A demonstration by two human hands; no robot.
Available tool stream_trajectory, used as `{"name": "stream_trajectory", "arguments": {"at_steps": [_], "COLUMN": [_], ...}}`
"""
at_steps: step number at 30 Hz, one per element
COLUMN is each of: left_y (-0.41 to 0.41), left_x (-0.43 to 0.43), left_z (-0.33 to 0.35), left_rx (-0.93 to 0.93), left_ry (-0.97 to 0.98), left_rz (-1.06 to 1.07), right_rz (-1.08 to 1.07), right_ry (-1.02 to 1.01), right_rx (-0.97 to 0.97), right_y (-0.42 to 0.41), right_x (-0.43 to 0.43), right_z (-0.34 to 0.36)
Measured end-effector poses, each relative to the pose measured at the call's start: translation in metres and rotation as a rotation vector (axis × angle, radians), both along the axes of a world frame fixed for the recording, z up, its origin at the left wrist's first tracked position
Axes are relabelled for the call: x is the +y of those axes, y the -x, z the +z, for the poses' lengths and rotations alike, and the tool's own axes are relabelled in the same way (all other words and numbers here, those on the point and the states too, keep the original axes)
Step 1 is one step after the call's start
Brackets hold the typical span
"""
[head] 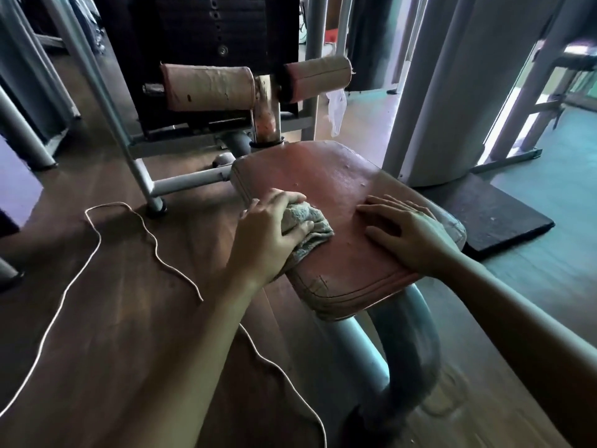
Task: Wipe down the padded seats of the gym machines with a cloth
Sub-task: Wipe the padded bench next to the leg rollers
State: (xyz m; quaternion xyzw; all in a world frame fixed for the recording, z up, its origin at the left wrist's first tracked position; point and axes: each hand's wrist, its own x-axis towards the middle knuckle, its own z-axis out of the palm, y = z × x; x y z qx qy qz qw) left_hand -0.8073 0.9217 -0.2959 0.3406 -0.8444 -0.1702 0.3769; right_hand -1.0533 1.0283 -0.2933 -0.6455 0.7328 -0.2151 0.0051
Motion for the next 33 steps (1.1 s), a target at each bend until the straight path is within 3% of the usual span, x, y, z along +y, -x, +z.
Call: {"name": "stream_trajectory", "arguments": {"at_steps": [9,15,21,26,33], "left_y": [-0.067,-0.082,-0.056,-0.036,-0.039], "left_x": [0.051,0.073,0.12,0.144,0.115], "left_z": [-0.049,-0.071,-0.076,-0.079,-0.071], "left_rx": [0.463,0.389,0.476,0.668,0.635], "left_ry": [-0.223,-0.185,-0.402,-0.508,-0.404], "left_rz": [0.166,0.423,0.335,0.377,0.46], "right_rz": [-0.016,0.0,0.002,-0.014,-0.112], "right_ry": [0.031,0.057,0.084,0.07,-0.03], "right_rx": [-0.003,-0.028,-0.019,-0.025,-0.011], "right_y": [-0.008,-0.008,-0.01,-0.012,-0.057], "right_x": [0.002,0.002,0.003,0.003,0.001], "right_z": [0.006,0.005,0.005,0.006,0.013]}}
